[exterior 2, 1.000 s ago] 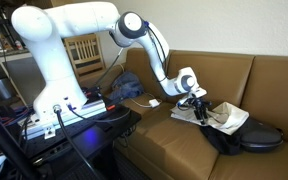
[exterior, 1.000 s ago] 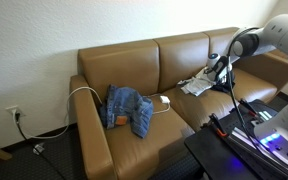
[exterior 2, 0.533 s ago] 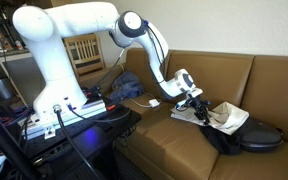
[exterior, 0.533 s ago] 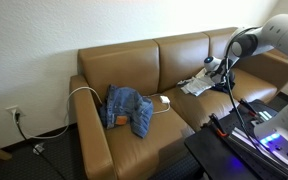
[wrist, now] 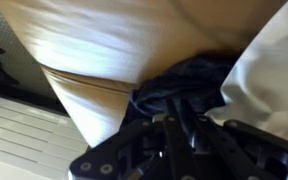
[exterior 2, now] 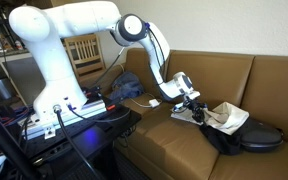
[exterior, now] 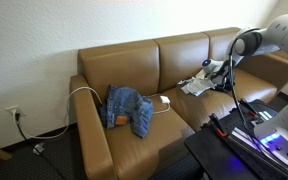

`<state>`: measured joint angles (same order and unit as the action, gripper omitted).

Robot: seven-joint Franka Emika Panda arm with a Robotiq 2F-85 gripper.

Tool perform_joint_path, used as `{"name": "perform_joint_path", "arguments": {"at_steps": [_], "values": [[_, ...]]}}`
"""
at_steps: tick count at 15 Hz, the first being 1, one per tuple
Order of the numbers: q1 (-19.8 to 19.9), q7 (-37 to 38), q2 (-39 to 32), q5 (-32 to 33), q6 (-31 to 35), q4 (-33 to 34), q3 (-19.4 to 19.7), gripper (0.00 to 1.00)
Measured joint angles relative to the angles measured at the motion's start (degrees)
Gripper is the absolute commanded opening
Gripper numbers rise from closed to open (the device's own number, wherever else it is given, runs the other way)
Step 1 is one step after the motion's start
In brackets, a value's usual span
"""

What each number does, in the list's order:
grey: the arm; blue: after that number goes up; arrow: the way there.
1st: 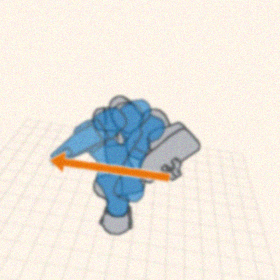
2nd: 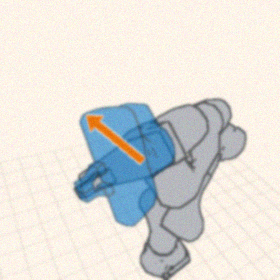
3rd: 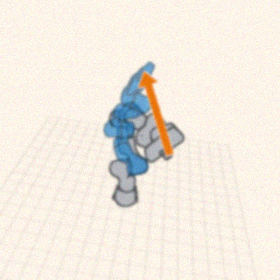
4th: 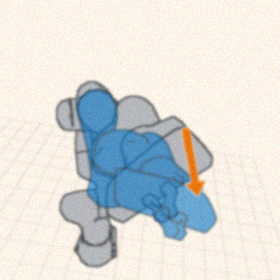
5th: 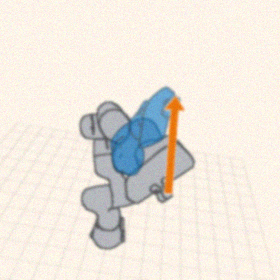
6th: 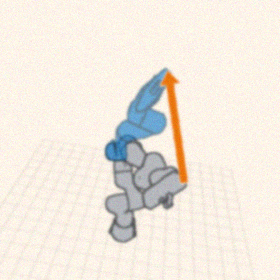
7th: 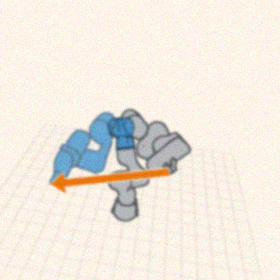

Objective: Move the clothing to the left side of the sofa

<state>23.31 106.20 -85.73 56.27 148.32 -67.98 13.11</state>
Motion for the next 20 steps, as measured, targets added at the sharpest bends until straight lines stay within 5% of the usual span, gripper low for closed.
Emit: {"name": "perform_joint_path", "arguments": {"at_steps": [4,8,12,20], "values": [[6.35,-10.15,0.02,-0.06,5.71,1.16,-5.09,0.72],[8.72,-15.03,0.02,0.49,7.88,1.36,-5.09,0.98],[8.3,-12.03,0.02,2.15,7.93,1.37,-3.23,1.0],[5.85,6.37,0.05,7.99,7.72,2.05,0.16,1.0]]}}
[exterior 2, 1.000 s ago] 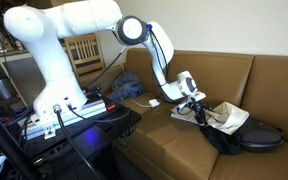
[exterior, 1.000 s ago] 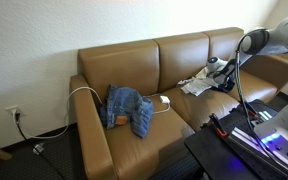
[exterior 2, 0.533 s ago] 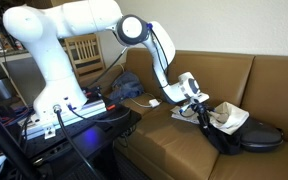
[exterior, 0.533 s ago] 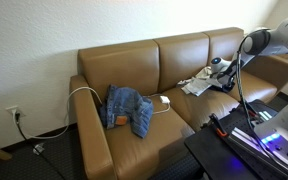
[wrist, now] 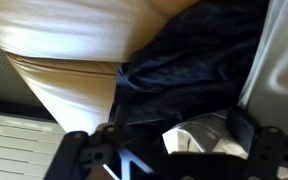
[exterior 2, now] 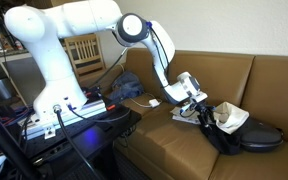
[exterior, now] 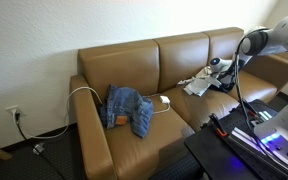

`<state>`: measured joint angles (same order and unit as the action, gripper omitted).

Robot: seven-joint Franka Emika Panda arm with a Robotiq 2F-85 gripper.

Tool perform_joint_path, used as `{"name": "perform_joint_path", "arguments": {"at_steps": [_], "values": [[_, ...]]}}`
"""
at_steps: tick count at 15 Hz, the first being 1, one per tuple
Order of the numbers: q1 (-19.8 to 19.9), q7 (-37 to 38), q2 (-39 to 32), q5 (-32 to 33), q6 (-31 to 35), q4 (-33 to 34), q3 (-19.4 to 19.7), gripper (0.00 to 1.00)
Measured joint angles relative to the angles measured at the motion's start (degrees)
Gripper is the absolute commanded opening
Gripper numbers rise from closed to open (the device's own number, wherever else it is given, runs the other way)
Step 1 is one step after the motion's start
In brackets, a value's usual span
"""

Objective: Move the clothing to the left side of the sofa

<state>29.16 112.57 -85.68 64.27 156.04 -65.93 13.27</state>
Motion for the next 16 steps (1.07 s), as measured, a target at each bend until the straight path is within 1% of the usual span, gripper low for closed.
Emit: {"name": "perform_joint_path", "arguments": {"at_steps": [3,4,5,6,8,10,13,16], "values": [[-1.47,8.85,0.0,3.64,-0.74,0.16,1.66,1.0],[-1.91,10.07,-0.01,4.67,-1.03,0.07,1.84,1.0],[-2.27,9.53,-0.05,5.42,-0.96,-0.2,1.83,1.0],[-2.72,7.43,-0.12,5.43,-0.26,-0.77,2.07,1.0],[-3.14,5.71,0.0,7.84,2.67,-2.13,2.33,1.0],[-3.59,7.11,0.42,11.15,6.92,-3.17,3.71,1.0],[-4.67,13.72,1.83,17.23,13.79,-4.04,7.47,1.0],[-6.44,21.75,2.44,22.36,17.29,-3.74,11.13,1.0]]}}
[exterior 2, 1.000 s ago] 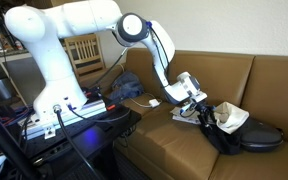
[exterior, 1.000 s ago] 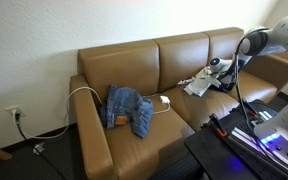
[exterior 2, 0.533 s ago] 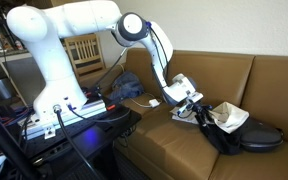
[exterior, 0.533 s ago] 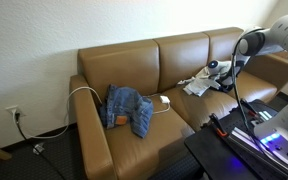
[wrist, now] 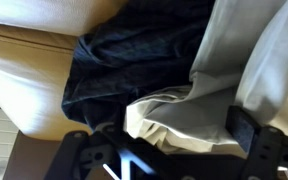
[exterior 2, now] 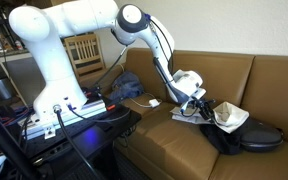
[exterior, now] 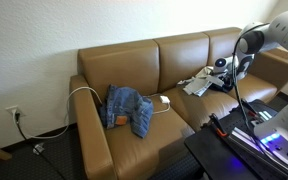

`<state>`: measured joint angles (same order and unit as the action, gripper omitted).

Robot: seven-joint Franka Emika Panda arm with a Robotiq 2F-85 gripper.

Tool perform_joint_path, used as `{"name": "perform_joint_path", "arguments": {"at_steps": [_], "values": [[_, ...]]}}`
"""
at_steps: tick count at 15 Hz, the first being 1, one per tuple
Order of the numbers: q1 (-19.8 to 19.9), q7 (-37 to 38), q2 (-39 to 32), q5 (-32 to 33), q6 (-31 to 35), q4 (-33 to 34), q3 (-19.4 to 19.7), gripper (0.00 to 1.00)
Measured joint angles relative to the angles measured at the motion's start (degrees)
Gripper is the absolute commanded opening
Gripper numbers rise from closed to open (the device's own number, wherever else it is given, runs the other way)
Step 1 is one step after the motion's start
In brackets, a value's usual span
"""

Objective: Move the clothing to the left side of the sofa

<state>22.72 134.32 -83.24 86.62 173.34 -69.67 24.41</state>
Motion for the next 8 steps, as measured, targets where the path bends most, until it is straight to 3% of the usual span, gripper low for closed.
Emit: {"name": "perform_joint_path", "arguments": {"at_steps": [4,8], "values": [[-0.84,2.53,-0.39,-0.42,-0.98,0.03,0.24,1.0],[-0.64,2.76,-1.24,-3.97,-8.42,0.21,-2.93,1.0]]}}
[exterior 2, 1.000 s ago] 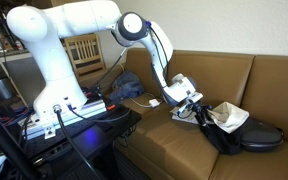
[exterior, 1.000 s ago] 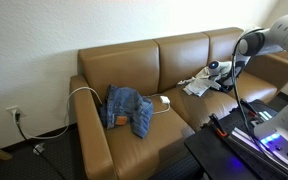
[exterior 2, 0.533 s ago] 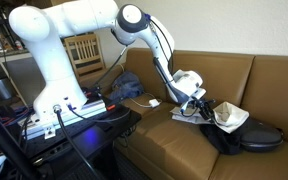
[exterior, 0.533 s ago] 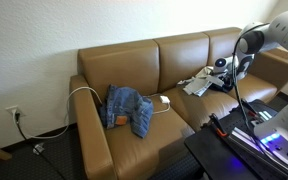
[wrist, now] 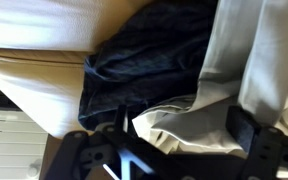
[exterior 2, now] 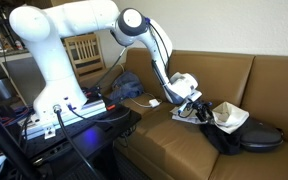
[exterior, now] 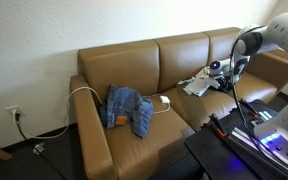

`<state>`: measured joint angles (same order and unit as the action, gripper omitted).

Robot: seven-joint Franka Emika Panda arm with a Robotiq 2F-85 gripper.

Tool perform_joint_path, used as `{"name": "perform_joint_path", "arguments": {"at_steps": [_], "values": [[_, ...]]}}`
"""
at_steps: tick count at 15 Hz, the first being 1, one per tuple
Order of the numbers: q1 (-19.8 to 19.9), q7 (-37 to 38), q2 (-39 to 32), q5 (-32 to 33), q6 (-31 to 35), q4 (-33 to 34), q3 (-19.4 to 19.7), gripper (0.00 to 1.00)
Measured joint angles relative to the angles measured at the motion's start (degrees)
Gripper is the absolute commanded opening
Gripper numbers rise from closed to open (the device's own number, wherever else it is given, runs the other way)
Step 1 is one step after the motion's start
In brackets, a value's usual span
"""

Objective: Move the clothing to the left side of the sofa

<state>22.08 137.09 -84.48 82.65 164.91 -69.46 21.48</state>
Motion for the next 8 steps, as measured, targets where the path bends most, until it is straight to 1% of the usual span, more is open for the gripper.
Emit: {"name": "perform_joint_path", "arguments": {"at_steps": [2,3,6,8], "values": [[-0.67,3.54,0.05,2.22,-3.63,0.62,0.0,1.0],[-1.18,4.44,0.05,2.64,-3.91,0.65,0.17,1.0],[-4.03,7.81,0.29,4.41,-3.19,-0.06,0.2,1.0],[-6.43,10.96,1.55,7.13,-0.35,-1.61,0.27,1.0]]}}
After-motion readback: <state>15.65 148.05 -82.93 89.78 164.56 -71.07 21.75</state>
